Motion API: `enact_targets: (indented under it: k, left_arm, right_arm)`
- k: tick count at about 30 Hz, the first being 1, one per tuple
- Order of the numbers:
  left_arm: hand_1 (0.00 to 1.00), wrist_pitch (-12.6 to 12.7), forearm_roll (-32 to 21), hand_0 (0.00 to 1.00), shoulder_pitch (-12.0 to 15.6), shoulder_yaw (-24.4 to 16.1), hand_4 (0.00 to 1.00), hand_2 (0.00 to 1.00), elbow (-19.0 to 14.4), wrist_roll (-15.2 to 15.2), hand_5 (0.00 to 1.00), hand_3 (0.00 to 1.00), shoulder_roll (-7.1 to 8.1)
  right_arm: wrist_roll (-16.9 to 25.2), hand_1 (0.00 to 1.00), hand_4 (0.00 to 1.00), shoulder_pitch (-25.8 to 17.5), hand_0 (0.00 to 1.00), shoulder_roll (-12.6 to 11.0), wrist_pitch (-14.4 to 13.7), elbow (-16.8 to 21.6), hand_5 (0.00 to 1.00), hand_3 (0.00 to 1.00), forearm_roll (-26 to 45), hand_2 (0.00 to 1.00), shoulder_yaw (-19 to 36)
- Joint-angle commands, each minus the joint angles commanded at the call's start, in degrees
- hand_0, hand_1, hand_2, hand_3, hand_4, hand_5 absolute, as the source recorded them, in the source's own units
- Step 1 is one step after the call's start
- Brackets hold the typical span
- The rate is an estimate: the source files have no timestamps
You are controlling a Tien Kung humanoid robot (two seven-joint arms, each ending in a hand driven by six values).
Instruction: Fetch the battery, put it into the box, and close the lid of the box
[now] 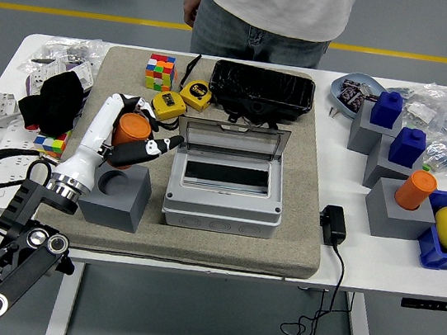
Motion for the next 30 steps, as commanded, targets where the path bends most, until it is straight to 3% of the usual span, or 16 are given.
enact_targets:
  k: [5, 16, 30]
  left_arm:
    - [0.031, -0.8, -1.2, 0.03, -2.3, 6.3, 0.961, 0.049, -0.4, 0.5, 0.397, 0.036, 1.4]
    - [0.028, -0.1, 0.9, 0.033, -6.4, 15.1, 0.951, 0.048, 0.2, 0.6, 0.398, 0.034, 2.4]
    - [0.026, 1.6, 5.1, 0.033, -10.9, 18.0, 0.952, 0.048, 5.4, -0.3, 0.407, 0.034, 1.57]
  right_arm:
    - [0.0, 0.794, 0.998, 0.0, 0.874, 0.0, 0.0, 0.0, 0.998, 0.777, -0.4, 0.743, 0.1]
    - [-0.1, 0.794, 0.998, 0.0, 0.873, -0.1, 0.1, 0.0, 0.998, 0.777, -0.8, 0.743, 0.5]
    - [-0.2, 0.794, 0.998, 0.3, 0.874, -0.3, 0.0, 0.0, 0.998, 0.777, -0.8, 0.743, 0.3]
